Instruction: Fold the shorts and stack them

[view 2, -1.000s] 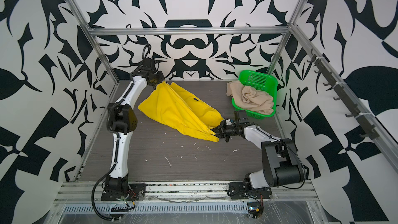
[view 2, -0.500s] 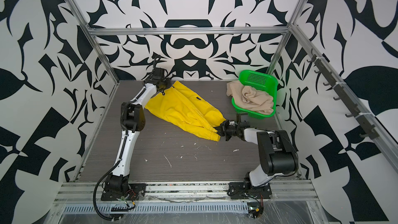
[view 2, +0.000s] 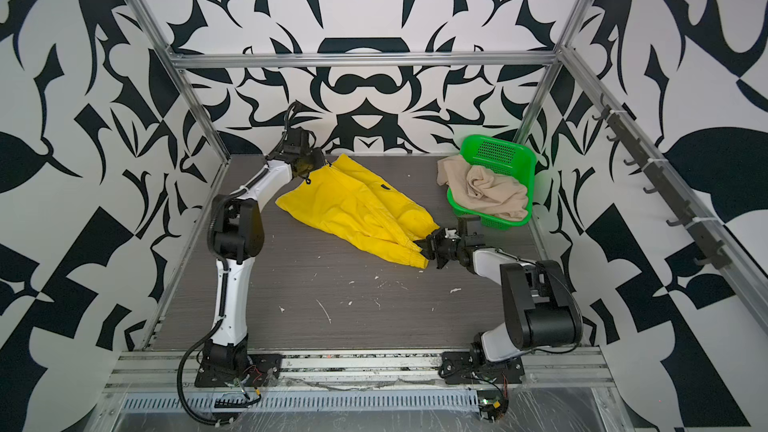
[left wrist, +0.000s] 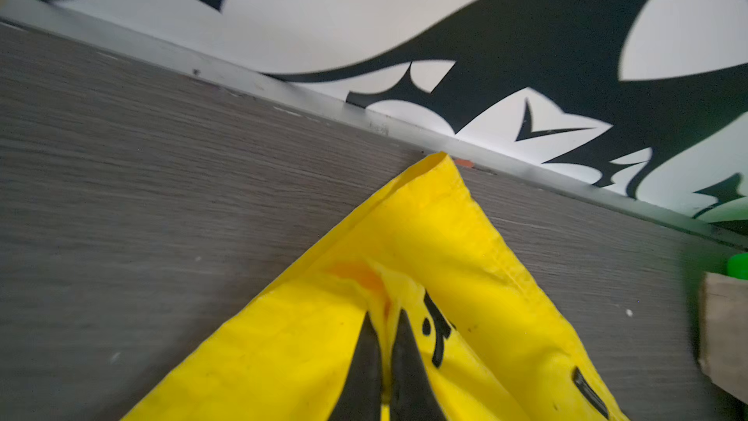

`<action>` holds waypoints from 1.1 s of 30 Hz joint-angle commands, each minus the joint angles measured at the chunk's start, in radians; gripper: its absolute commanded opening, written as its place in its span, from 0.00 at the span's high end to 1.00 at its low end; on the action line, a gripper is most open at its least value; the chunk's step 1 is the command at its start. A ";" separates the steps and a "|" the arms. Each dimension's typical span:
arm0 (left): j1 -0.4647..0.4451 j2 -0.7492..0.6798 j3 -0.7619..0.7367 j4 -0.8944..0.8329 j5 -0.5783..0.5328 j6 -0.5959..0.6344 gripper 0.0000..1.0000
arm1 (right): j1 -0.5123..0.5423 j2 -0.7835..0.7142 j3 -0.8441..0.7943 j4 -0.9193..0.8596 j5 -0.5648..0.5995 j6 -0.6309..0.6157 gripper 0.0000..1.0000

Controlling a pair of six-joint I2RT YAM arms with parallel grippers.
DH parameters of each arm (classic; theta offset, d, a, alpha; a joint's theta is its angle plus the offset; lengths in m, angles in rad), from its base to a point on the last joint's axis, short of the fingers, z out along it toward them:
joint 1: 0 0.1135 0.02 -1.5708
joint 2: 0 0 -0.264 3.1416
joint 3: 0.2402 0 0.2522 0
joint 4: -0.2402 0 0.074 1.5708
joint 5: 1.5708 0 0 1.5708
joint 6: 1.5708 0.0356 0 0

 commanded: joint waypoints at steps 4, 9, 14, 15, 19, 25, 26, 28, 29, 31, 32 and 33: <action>0.030 -0.355 -0.246 -0.083 -0.193 -0.010 1.00 | -0.004 -0.083 0.065 -0.267 0.016 -0.211 1.00; 0.116 -0.642 -0.522 -0.123 -0.231 -0.066 1.00 | 0.000 -0.083 0.133 -0.362 0.016 -0.298 1.00; 0.204 -0.924 -0.764 -0.196 -0.256 -0.082 1.00 | 0.058 -0.111 0.169 -0.478 0.012 -0.349 1.00; 0.217 -0.976 -0.806 -0.221 -0.264 -0.077 1.00 | 0.080 -0.124 0.164 -0.499 0.013 -0.355 1.00; 0.244 -1.167 -0.903 -0.347 -0.307 -0.063 1.00 | 0.154 -0.201 0.123 -0.591 0.024 -0.356 1.00; 0.247 -1.412 -0.968 -0.469 -0.361 -0.066 1.00 | 0.242 -0.421 0.042 -0.721 0.045 -0.272 1.00; 0.246 -1.436 -0.961 -0.477 -0.362 -0.057 1.00 | 0.247 -0.458 0.034 -0.741 0.042 -0.260 1.00; 0.247 -1.455 -0.932 -0.484 -0.361 -0.042 1.00 | 0.246 -0.512 0.032 -0.753 0.038 -0.235 1.00; 0.247 -1.451 -0.909 -0.483 -0.349 -0.030 1.00 | 0.246 -0.529 0.038 -0.757 0.030 -0.229 1.00; 0.246 -1.423 -0.857 -0.484 -0.338 -0.008 1.00 | 0.248 -0.535 0.056 -0.775 0.019 -0.231 1.00; 0.247 -1.400 -0.824 -0.484 -0.337 0.001 1.00 | 0.251 -0.536 0.066 -0.786 0.015 -0.237 1.00; 0.247 -1.377 -0.793 -0.513 -0.331 0.008 1.00 | 0.252 -0.540 0.076 -0.801 0.015 -0.246 1.00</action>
